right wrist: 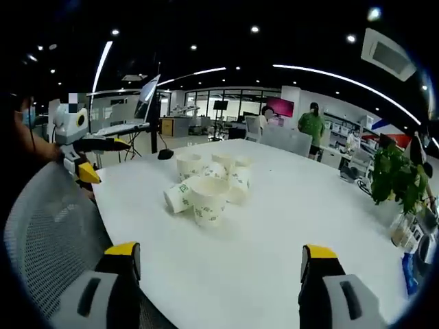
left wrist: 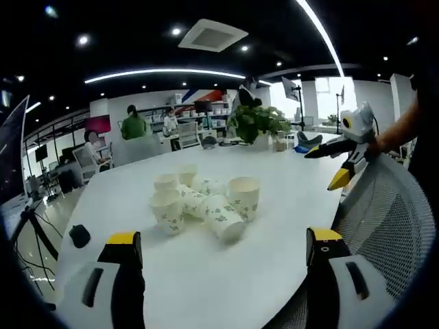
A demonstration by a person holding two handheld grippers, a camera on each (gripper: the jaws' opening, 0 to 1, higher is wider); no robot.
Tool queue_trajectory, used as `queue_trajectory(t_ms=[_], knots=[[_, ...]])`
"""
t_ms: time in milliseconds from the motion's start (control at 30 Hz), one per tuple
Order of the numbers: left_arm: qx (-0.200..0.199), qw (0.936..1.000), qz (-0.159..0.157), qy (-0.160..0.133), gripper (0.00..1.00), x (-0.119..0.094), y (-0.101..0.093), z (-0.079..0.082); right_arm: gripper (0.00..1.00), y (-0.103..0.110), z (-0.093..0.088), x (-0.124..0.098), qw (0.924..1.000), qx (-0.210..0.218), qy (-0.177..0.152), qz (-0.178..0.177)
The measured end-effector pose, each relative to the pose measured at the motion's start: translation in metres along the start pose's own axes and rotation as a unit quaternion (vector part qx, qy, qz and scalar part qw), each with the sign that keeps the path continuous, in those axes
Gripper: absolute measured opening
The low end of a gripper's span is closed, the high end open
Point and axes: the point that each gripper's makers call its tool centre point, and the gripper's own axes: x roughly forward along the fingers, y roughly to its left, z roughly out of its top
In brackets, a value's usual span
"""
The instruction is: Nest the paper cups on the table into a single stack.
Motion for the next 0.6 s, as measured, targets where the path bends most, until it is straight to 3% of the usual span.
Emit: queue_trajectory(t_ms=[600], knots=[[0.003, 1.0, -0.001, -0.005, 0.99, -0.0007, -0.0013, 0.0026, 0.98, -0.0001, -0.0004, -0.0002, 1.0, -0.006, 0.004, -0.004]])
